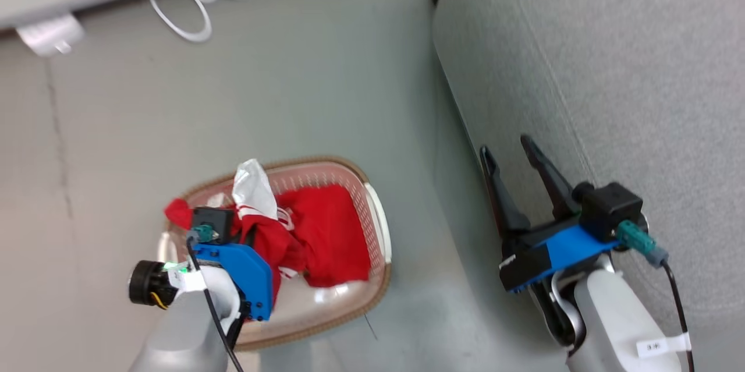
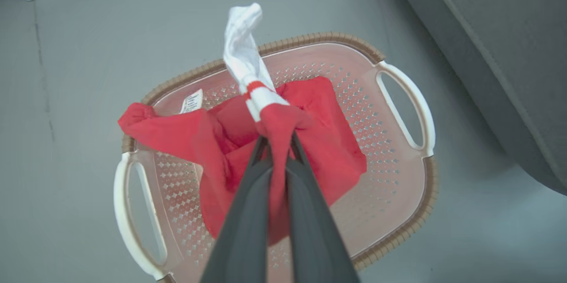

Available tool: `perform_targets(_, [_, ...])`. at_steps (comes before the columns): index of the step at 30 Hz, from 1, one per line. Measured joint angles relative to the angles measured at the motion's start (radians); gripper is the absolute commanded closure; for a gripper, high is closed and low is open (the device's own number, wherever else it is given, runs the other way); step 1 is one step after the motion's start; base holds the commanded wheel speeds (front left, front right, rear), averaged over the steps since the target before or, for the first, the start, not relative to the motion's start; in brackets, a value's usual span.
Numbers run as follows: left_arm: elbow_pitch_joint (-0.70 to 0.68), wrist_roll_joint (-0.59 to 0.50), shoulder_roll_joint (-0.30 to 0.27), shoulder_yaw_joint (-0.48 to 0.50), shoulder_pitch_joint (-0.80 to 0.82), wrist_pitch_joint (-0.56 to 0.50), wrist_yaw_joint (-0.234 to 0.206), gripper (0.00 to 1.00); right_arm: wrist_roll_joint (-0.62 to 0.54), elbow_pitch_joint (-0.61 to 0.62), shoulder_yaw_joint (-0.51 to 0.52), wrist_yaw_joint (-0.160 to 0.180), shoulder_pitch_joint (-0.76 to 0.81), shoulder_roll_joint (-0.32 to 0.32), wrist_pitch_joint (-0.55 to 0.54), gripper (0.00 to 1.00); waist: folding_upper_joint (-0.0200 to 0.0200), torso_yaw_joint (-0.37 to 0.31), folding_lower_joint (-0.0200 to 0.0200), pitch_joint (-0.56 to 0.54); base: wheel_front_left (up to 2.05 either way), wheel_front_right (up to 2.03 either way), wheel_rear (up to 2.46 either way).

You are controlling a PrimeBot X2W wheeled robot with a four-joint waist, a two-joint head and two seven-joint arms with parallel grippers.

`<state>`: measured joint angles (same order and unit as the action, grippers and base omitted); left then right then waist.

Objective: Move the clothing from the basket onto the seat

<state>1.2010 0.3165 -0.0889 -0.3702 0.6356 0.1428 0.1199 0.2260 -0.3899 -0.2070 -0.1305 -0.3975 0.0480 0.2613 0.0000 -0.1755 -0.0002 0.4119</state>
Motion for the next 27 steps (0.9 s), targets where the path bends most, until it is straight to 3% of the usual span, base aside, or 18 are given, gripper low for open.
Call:
perform_targets(6, [-0.027, 0.016, 0.029, -0.054, -0.007, 0.040, 0.006, 1.00, -0.005, -0.012, 0.024, 0.000, 0.072, 0.001, -0.018, 0.00, 0.0000, 0.051, -0.0001, -0.156, 0.00, 0.00, 0.00])
perform_targets(14, [-0.204, 0.143, 0.037, -0.209, -0.014, 0.040, 0.009, 1.00, -0.005, 0.008, 0.024, 0.000, 0.150, 0.000, -0.058, 0.00, 0.0000, 0.114, -0.0002, -0.321, 0.00, 0.00, 0.00])
perform_targets(21, [-0.322, 0.254, 0.038, -0.317, 0.012, 0.026, 0.009, 1.00, -0.003, 0.029, 0.014, 0.000, 0.192, 0.000, -0.092, 0.00, 0.0001, 0.139, -0.0001, -0.409, 0.00, 0.00, 0.00])
perform_targets(27, [-0.402, 0.347, 0.038, -0.396, 0.082, 0.017, -0.004, 1.00, -0.011, 0.059, 0.009, 0.000, 0.206, 0.001, -0.119, 0.00, 0.0001, 0.121, 0.0000, -0.442, 0.00, 0.00, 0.00])
